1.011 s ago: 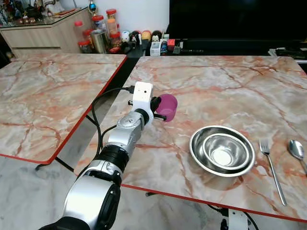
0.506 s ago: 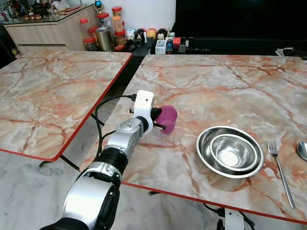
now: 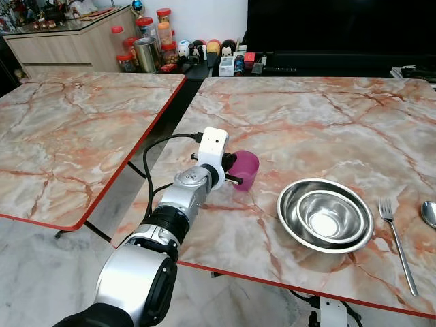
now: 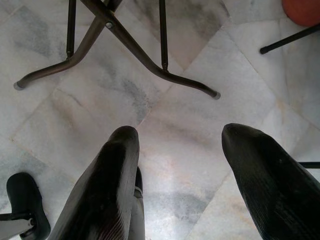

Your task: Setting the table

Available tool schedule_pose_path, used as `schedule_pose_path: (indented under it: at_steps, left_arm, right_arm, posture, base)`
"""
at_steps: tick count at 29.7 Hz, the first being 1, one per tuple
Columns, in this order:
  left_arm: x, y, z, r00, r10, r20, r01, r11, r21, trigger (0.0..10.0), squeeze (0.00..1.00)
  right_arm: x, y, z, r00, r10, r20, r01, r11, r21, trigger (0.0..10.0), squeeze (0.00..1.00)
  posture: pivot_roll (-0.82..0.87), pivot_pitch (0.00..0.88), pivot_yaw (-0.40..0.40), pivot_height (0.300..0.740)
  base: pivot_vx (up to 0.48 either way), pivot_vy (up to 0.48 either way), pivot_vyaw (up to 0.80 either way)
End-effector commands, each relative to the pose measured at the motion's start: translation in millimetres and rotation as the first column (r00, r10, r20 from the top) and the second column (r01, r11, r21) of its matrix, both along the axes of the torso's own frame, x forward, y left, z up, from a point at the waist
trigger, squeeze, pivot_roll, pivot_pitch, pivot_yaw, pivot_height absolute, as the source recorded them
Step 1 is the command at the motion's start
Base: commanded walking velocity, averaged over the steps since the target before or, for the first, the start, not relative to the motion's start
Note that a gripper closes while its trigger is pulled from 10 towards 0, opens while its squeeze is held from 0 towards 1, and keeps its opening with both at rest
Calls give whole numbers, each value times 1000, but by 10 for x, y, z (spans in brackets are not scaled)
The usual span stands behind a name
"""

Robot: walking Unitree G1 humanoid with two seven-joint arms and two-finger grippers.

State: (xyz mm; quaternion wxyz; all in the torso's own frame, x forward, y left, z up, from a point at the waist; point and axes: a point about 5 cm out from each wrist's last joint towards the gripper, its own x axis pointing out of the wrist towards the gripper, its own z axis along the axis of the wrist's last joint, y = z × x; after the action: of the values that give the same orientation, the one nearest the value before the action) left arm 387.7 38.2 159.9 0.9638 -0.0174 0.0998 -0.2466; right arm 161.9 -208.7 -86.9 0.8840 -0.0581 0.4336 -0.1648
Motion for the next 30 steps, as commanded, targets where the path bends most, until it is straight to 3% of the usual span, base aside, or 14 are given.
schedule_pose_path:
  at_steps: [1, 14, 15, 16, 17, 18, 19, 21, 30]
  left_arm:
    - [24, 5, 40, 1000, 6, 6, -6, 1000, 10, 10000, 0]
    - [2, 17, -68, 999, 22, -49, -21, 1000, 15, 10000, 0]
    - [3, 14, -66, 999, 21, -48, -20, 1000, 12, 10000, 78]
    - [3, 14, -65, 999, 21, -48, -21, 1000, 11, 10000, 78]
    - [3, 13, -64, 999, 22, -47, -21, 1000, 10, 10000, 424]
    - [3, 13, -64, 999, 22, -47, -21, 1000, 10, 10000, 424]
    - [3, 11, -65, 999, 22, -47, -22, 1000, 7, 10000, 761]
    - [3, 10, -64, 999, 22, -46, -22, 1000, 7, 10000, 1000]
    - [20, 43, -40, 999, 36, -29, -36, 999, 12, 10000, 1000]
  right_arm:
    - [-10, 19, -7, 1000, 3, -2, -3, 1000, 3, 10000, 0]
    - [0, 45, -8, 1000, -4, 0, 4, 1000, 10, 10000, 0]
    - [-3, 44, -9, 1000, -4, -1, 4, 1000, 10, 10000, 0]
    - [-3, 44, -9, 1000, -4, -1, 4, 1000, 10, 10000, 0]
    - [-4, 44, -9, 1000, -4, -2, 4, 1000, 9, 10000, 0]
    - [-4, 44, -9, 1000, -4, -2, 4, 1000, 9, 10000, 0]
    - [-6, 41, -10, 1000, -6, -3, 6, 1000, 9, 10000, 0]
    - [-6, 40, -10, 1000, -7, -3, 7, 1000, 9, 10000, 0]
    - [3, 46, -9, 1000, -1, -4, 1, 1000, 14, 10000, 0]
  posture:
    - [-25, 0, 109, 719]
    - [-21, 0, 111, 719]
    - [-20, 0, 109, 719]
    - [-20, 0, 109, 719]
    - [-22, 0, 110, 719]
    - [-22, 0, 110, 719]
    - [-22, 0, 110, 719]
    - [-24, 0, 111, 719]
    - [-20, 0, 108, 719]
  base:
    - [0, 0, 0]
    - [0, 0, 0]
    - [0, 0, 0]
    - [0, 0, 0]
    - [0, 0, 0]
    - [0, 0, 0]
    - [0, 0, 0]
    - [0, 0, 0]
    - [0, 0, 0]
